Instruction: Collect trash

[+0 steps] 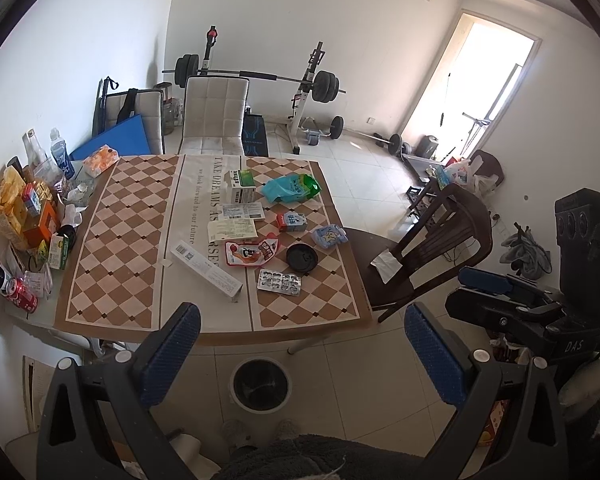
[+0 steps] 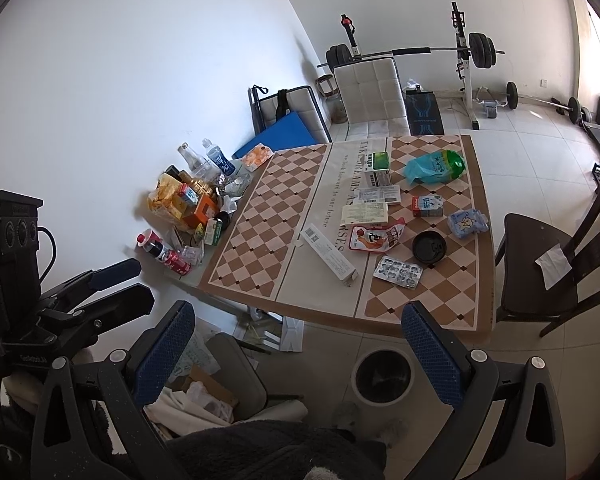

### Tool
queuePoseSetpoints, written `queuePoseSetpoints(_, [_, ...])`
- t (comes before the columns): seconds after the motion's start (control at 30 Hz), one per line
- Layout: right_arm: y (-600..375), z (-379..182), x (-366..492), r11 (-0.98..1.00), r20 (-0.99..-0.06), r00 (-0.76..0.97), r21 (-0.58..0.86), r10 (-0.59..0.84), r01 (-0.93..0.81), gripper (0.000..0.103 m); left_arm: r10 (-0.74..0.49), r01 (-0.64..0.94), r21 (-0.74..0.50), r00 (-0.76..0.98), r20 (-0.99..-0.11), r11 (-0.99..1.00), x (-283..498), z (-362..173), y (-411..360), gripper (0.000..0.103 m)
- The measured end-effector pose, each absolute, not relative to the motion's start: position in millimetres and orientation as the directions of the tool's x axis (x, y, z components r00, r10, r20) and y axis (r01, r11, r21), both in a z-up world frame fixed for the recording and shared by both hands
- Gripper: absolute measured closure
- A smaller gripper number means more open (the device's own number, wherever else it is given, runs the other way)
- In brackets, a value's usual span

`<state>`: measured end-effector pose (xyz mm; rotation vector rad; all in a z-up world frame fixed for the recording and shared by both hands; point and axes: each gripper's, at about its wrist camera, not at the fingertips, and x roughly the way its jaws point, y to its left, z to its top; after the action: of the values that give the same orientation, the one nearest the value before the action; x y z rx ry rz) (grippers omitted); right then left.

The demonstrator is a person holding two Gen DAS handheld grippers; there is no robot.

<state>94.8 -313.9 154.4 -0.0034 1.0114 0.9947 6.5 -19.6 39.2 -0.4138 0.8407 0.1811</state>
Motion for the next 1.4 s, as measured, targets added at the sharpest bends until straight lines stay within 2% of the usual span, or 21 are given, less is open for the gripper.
queuePoseSetpoints(0.6, [-310, 149, 92, 0.582, -0.705, 0.15, 0.425, 0.693, -0.694, 0.0, -0.01, -0.31, -0.284, 0.66, -0.751, 0.907, 7, 42, -24, 0.0])
queuePoseSetpoints(0.63, [-309, 162, 86, 0.583, -0.706, 0.151, 0.425, 0.692, -0.692, 0.0, 0.001, -0.317, -0.276, 0.657, -0.754, 0.907, 7, 41, -24, 0.0])
queuePoseSetpoints(0.7, [-307, 163, 88, 0.596, -0.71, 0.159, 0.424, 0.686, -0.681, 0.0, 0.078, -0.365, -0.212, 0.638, -0.766, 0.906, 9, 40, -23, 0.0])
queuePoseSetpoints(0.8, [-302, 150, 100, 0.667, -0.734, 0.208, 0.411, 0.647, -0.621, 0.0, 0.275, -0.468, -0.028, 0.567, -0.777, 0.883, 22, 18, -11, 0.0])
queuePoseSetpoints(0.9, [-297, 123, 127, 0.764, -0.78, 0.268, 0.373, 0.566, -0.527, 0.0, 0.352, -0.534, 0.048, 0.485, -0.8, 0.844, 41, -18, 14, 0.0])
queuePoseSetpoints(0.97, [-295, 99, 150, 0.813, -0.807, 0.296, 0.343, 0.512, -0.47, 0.0, 0.346, -0.576, 0.05, 0.418, -0.84, 0.816, 57, -47, 36, 0.0])
queuePoseSetpoints(1.13, [-281, 18, 225, 0.884, -0.88, 0.255, 0.298, 0.4, -0.359, 0.0, 0.224, -0.7, -0.012, 0.244, -0.944, 0.714, 98, -136, 92, 0.0])
queuePoseSetpoints(1.23, [-261, -35, 272, 0.905, -0.92, 0.216, 0.238, 0.327, -0.353, 0.0, 0.154, -0.783, -0.029, 0.158, -0.975, 0.621, 120, -188, 115, 0.0])
queuePoseSetpoints(1.4, [-221, -133, 348, 0.906, -0.966, 0.107, 0.179, 0.236, -0.384, 0.0, -0.049, -0.895, -0.11, 0.098, -0.994, 0.433, 162, -274, 141, 0.0])
